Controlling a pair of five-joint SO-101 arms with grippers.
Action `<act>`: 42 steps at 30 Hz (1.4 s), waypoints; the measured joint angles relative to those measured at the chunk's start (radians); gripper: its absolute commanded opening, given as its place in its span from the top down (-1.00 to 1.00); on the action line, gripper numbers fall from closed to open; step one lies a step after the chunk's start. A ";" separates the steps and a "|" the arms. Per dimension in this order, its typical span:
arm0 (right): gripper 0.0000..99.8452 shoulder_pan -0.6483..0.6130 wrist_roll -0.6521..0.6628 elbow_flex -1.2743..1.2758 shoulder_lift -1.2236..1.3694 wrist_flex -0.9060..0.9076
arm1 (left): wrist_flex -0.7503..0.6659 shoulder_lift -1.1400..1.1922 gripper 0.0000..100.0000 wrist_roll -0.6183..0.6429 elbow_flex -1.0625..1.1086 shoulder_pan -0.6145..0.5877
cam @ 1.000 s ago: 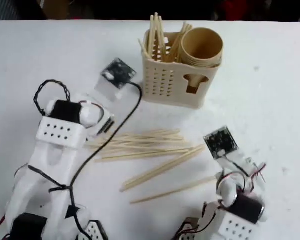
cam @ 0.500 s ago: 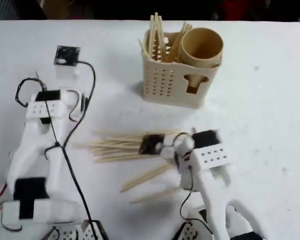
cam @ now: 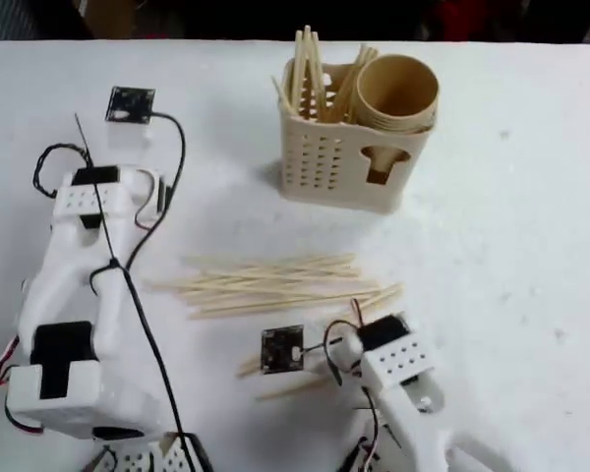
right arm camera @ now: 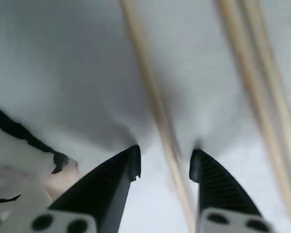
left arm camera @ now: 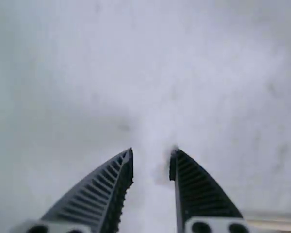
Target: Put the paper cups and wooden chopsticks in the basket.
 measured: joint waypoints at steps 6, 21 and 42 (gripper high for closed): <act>0.84 0.000 -0.055 0.018 0.009 -0.109 | 0.043 0.000 0.72 0.000 0.000 -0.002; 0.97 0.080 -0.235 -0.020 0.012 -0.273 | 0.043 0.000 0.72 0.000 0.000 -0.002; 0.97 0.129 -0.713 -0.790 0.011 0.028 | 0.043 0.006 0.72 0.000 0.000 -0.002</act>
